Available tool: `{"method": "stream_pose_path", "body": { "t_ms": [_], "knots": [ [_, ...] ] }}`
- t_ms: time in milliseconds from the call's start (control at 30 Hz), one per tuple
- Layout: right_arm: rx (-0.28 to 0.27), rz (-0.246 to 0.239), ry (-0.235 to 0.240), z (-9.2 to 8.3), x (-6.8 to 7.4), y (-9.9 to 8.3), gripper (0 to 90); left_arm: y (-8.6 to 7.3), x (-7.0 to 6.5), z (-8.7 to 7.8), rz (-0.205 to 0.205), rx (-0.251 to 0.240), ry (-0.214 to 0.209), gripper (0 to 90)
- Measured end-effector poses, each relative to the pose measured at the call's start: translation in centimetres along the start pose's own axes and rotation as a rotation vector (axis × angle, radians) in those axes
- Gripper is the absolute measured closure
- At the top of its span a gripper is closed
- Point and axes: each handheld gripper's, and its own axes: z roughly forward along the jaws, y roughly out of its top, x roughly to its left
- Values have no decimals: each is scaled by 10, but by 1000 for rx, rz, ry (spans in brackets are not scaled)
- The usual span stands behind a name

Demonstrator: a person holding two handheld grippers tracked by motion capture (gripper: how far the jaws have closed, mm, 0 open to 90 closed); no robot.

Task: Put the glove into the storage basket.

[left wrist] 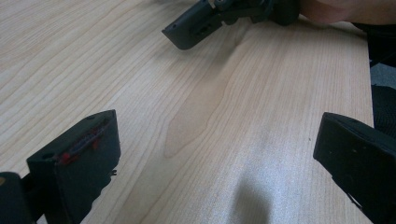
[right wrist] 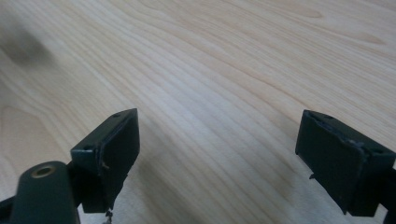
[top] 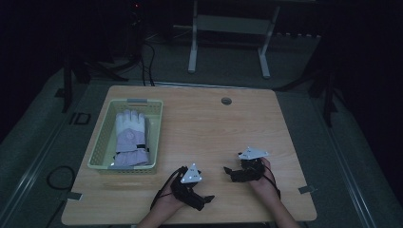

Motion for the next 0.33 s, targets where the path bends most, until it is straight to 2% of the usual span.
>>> {"method": "stream_pose_path", "body": {
  "t_ms": [333],
  "knots": [
    [-3, 10, 0, 0, -3, 0, 137, -1, 0, 0, -1, -13, -15, 10]
  ]
}}
